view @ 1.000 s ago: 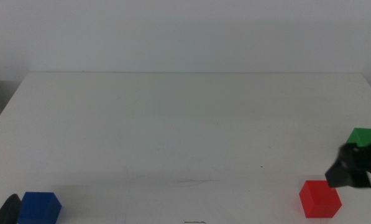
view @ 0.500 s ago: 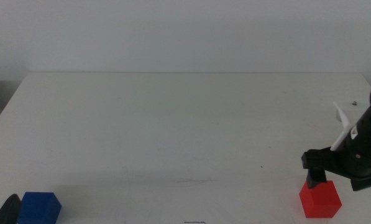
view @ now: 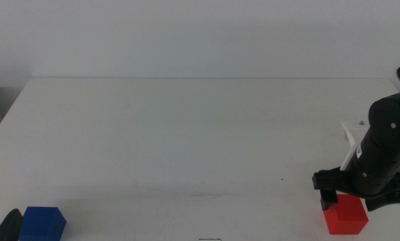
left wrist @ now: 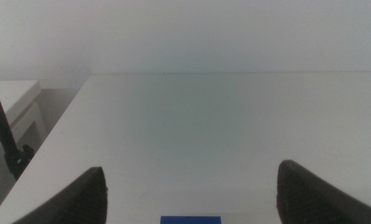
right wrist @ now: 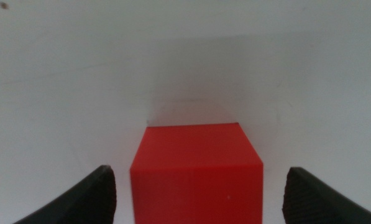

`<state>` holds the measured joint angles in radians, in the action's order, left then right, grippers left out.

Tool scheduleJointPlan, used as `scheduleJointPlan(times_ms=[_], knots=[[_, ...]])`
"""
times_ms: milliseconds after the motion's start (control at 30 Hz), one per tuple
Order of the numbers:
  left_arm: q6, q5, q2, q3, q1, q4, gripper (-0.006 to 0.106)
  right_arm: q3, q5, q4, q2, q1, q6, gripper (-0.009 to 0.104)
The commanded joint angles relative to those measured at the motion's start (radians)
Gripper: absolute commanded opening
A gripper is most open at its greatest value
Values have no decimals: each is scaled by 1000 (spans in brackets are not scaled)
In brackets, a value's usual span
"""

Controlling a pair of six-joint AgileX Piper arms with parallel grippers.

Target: Stack red cubes first, then green, then blue cubes in a specific spot.

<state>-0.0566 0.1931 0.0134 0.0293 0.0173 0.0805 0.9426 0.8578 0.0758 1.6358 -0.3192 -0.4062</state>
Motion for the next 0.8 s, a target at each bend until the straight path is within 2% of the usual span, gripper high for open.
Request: scheduleJointPlan(times_ms=[0, 100, 133, 267, 533, 767], knots=[[2, -77, 20, -4, 3, 11, 94, 27, -6, 16, -14, 1, 10, 73], [2, -77, 20, -4, 3, 11, 94, 26, -7, 16, 5, 1, 15, 56], [2, -77, 20, -4, 3, 11, 94, 26, -7, 16, 6, 1, 15, 47], [2, -77, 20, -4, 3, 11, 94, 36, 30, 13, 3, -8, -19, -1], [2, -77, 20, -4, 3, 11, 94, 228, 159, 54, 18, -186, -138, -1], [2, -77, 20, -4, 3, 11, 94, 505, 265, 70, 168, -323, -213, -1]])
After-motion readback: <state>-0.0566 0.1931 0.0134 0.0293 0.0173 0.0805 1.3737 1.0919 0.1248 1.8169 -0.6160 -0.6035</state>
